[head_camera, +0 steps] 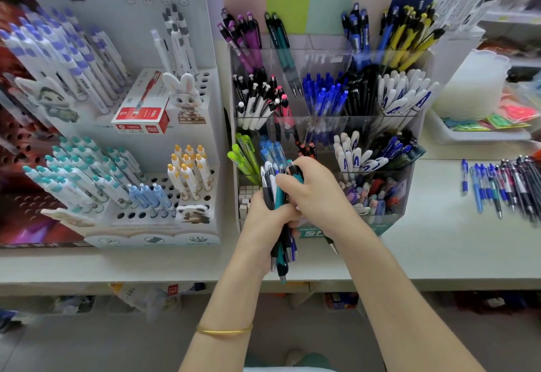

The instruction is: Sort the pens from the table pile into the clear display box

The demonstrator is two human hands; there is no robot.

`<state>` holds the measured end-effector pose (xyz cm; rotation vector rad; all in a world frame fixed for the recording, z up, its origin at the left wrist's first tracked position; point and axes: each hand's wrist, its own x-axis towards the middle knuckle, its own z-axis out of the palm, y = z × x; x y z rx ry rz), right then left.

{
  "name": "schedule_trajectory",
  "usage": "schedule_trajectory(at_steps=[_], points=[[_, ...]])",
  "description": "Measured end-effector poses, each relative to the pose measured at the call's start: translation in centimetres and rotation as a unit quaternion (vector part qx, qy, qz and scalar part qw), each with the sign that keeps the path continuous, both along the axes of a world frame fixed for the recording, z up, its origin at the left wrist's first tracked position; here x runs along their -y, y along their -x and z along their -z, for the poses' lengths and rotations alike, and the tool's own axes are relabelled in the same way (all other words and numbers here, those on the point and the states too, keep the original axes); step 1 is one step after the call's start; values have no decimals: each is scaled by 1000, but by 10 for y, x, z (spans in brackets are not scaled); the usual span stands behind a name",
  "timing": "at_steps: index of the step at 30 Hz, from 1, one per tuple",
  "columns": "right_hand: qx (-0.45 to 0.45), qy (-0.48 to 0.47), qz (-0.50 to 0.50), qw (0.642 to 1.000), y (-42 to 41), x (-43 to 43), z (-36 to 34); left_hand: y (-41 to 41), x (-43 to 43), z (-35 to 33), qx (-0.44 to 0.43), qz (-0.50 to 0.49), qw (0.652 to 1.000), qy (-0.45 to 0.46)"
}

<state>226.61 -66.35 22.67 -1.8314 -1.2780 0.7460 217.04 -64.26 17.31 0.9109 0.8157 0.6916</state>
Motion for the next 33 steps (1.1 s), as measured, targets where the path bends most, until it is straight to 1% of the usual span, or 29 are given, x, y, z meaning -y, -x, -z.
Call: schedule_trajectory(at_steps=[2,4,5,7,8,10,13,15,17,19,20,23,26,29,33], points=[[-71,-6,23,997,-2,-1,4,3,-3,1,50,11,999,17],[-119,0,45,992,-4,-1,6,7,-3,2,92,34,995,29],[-146,2,55,988,-5,-1,7,9,-1,1,102,48,993,36],[-201,5,69,977,-6,0,8,9,3,-4,84,53,994,43],[-230,11,70,971,-6,2,8,9,4,-6,83,47,994,52],[-312,22,65,947,-5,5,6,8,4,-9,128,44,987,90],[-399,-1,52,916,-10,10,1,7,1,-14,176,13,972,155],[-407,-34,31,912,-13,15,0,7,-2,-17,182,-31,966,180],[-366,-66,3,928,-14,21,0,7,-5,-23,192,-73,960,190],[-314,-95,-14,945,-14,28,1,8,-8,-30,228,-96,946,209],[-304,-107,-15,946,-14,31,3,7,-9,-32,247,-103,939,217],[-340,-130,6,931,-15,40,14,2,-9,-37,292,-141,921,214],[-383,-128,3,915,-16,48,28,-7,-9,-37,326,-164,909,199],[-414,-133,23,900,-19,51,39,-14,-7,-37,321,-160,913,193],[-406,-169,125,889,-35,47,32,-21,-1,-45,285,-149,927,192]])
